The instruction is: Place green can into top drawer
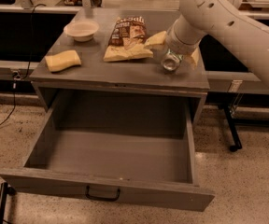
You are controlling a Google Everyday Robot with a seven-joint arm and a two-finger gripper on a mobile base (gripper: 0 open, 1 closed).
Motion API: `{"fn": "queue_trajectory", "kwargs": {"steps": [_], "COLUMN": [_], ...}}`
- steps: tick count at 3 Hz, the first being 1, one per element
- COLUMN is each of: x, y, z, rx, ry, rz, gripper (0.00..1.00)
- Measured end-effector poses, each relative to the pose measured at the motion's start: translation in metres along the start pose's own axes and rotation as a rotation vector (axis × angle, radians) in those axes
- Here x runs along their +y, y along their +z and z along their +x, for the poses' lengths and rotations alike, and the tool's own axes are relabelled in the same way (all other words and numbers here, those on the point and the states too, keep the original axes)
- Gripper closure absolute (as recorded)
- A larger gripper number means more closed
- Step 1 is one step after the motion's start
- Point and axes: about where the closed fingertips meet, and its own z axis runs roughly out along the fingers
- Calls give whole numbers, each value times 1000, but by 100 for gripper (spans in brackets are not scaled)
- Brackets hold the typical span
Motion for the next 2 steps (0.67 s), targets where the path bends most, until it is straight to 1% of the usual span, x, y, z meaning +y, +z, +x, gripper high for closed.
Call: {"fn": "queue_trajectory", "kwargs": {"steps": [1,2], "x": [10,15], "y": [7,13], "z": [0,-2], "rx": [-2,3], "ry": [-13,-10], "rz": [-37,-39], "gripper": [0,16]}}
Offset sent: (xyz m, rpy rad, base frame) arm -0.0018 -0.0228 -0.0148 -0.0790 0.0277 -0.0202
